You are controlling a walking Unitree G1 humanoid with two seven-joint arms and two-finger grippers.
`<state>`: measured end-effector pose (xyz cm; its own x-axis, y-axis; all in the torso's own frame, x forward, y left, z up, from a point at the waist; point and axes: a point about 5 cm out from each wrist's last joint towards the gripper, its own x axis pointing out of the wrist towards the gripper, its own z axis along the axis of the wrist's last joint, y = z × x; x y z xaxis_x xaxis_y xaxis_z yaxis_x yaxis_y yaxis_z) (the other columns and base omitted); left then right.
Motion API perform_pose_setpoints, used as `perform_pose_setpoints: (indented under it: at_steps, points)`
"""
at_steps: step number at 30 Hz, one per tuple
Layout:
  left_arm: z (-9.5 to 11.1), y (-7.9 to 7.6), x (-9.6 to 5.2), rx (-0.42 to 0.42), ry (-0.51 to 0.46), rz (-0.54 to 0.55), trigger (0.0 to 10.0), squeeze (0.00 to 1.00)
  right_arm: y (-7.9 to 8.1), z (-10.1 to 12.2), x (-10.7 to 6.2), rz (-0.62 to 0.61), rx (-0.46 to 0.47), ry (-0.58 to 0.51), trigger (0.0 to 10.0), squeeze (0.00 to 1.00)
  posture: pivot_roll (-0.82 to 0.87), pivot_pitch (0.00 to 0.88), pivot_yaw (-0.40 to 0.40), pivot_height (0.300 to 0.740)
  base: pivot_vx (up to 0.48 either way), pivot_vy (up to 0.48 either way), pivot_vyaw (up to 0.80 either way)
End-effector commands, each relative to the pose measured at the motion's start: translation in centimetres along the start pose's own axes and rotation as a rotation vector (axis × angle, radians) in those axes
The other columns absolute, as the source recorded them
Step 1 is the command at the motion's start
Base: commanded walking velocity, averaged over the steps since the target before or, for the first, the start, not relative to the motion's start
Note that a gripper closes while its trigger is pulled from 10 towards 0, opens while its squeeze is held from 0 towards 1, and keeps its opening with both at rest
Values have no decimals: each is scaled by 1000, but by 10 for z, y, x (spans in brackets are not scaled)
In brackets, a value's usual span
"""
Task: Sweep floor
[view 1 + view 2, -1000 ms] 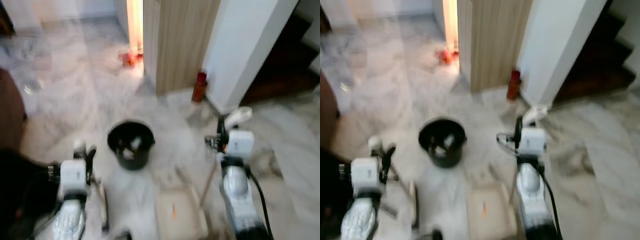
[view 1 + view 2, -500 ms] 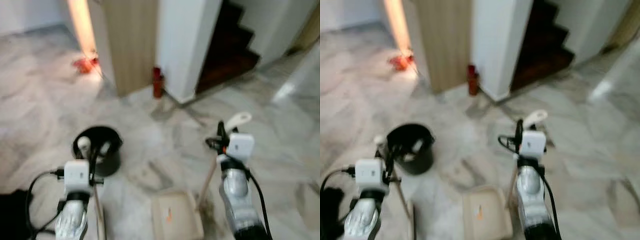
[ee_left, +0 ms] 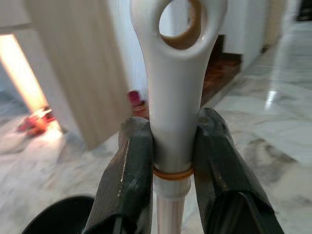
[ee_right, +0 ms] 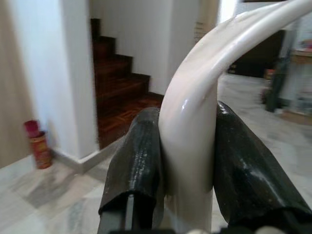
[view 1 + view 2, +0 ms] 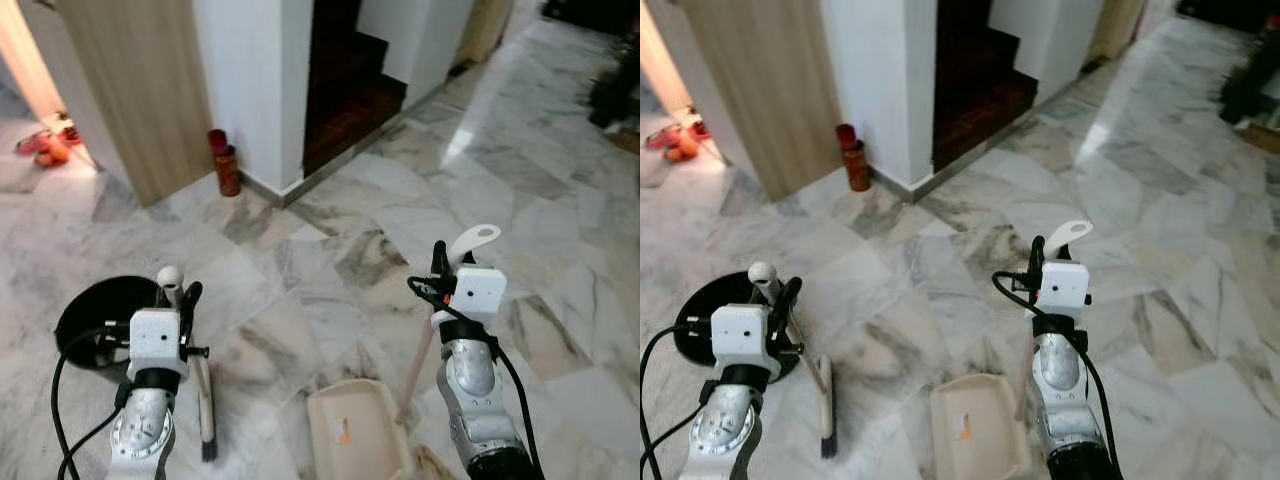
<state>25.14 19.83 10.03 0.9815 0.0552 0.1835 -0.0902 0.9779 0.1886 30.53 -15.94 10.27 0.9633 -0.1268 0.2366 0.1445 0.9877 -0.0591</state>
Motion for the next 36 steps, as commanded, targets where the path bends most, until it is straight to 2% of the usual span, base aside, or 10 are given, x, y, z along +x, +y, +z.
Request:
perform_pose_setpoints:
  at_steps: [1,13,21,33,36]
  points:
    - [1,1,5,6,-4,-18,10000,4,0,6,2,-15,9,-35,10000,0,35,67,7,740,0,0,-800]
    - [7,1,19,16,-19,-74,10000,8,8,4,-6,-48,34,-30,10000,0,18,70,65,740,0,0,-800]
    - [8,2,19,6,-21,-69,10000,8,12,6,-8,-42,44,-33,10000,0,17,92,48,740,0,0,-800]
    - [6,2,22,-10,-15,-27,10000,24,7,9,-2,-20,23,-48,10000,0,14,90,12,740,0,0,-800]
    - [5,0,22,-14,-16,-19,10000,27,8,12,0,-7,14,-64,10000,0,18,88,-1,740,85,0,0]
